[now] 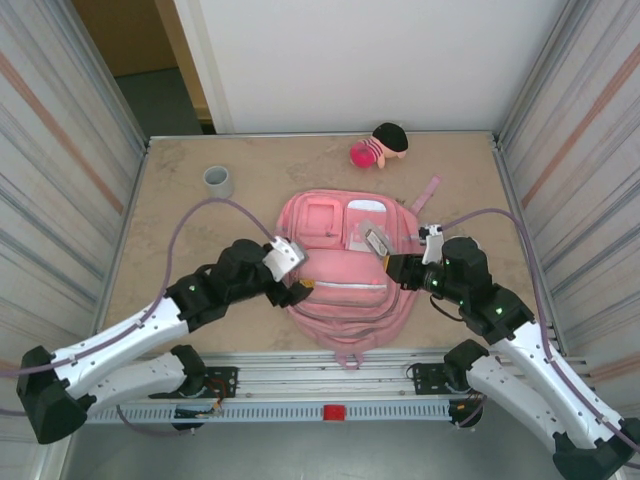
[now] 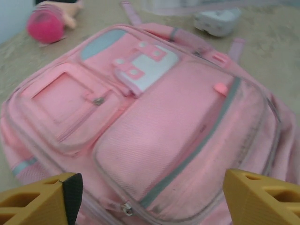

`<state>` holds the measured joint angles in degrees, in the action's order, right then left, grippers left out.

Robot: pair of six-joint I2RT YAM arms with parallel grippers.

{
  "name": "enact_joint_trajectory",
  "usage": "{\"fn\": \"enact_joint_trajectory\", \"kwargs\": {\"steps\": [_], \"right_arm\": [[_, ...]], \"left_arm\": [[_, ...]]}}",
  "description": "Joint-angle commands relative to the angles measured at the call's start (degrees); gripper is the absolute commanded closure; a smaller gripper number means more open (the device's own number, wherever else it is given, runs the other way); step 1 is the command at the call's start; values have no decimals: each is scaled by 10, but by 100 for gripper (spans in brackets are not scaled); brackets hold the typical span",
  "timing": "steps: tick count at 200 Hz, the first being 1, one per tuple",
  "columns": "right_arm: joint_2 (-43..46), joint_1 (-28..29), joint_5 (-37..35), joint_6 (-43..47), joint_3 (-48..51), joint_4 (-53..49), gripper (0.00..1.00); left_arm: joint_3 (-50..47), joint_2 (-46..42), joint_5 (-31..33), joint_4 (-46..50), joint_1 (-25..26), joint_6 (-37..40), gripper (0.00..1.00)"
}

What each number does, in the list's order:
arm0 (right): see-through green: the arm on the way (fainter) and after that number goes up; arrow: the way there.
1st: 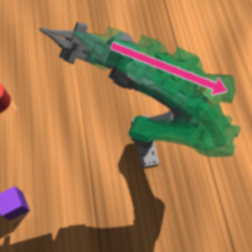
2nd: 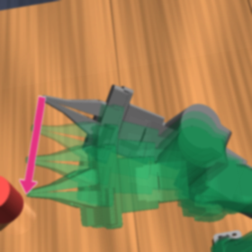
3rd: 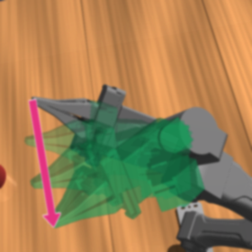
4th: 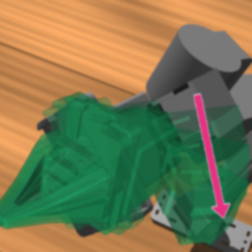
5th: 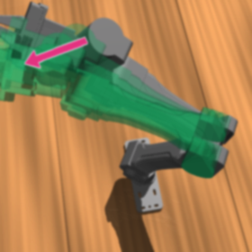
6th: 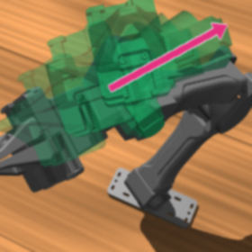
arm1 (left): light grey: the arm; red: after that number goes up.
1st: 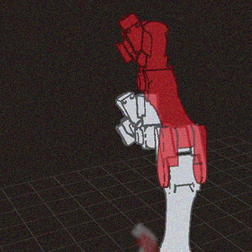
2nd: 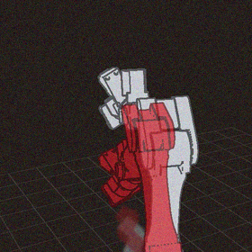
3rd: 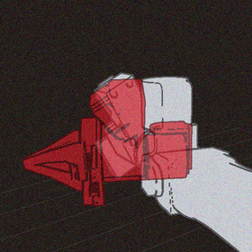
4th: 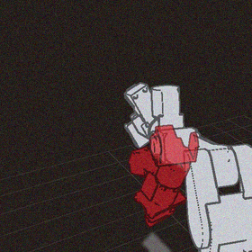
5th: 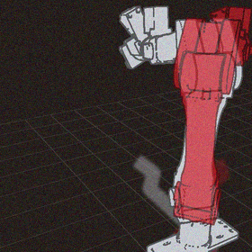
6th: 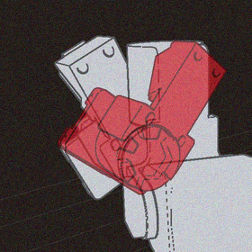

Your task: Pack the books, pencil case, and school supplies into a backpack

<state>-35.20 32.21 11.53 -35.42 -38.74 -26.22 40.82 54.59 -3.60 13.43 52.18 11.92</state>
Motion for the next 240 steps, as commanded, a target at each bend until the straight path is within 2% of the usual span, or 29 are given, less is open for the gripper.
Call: {"fn": "enact_joint_trajectory", "kwargs": {"steps": [1, 27, 59, 104, 166, 199, 240], "right_arm": [[9, -3, -9, -11, 2, -7, 83], [23, -3, -20, -14, 4, -23, 82], [37, -3, -29, -16, 3, -37, 82], [38, -4, -41, -13, 6, -41, 81], [31, -7, -39, -12, 6, -44, 81], [33, -10, -40, -12, 9, -45, 81], [44, -14, -46, -11, 6, -60, 81]], "left_arm": [[25, 29, -47, 12, 10, 107, 16], [52, 83, -68, 27, 17, 165, 16], [78, 148, -27, 29, 43, 218, 14], [116, 232, 19, 41, 67, 247, 11], [124, 271, 29, 23, 71, 258, 10], [128, 281, 75, 8, 71, 248, 18], [103, 251, 82, -51, 63, 233, 32]]}}
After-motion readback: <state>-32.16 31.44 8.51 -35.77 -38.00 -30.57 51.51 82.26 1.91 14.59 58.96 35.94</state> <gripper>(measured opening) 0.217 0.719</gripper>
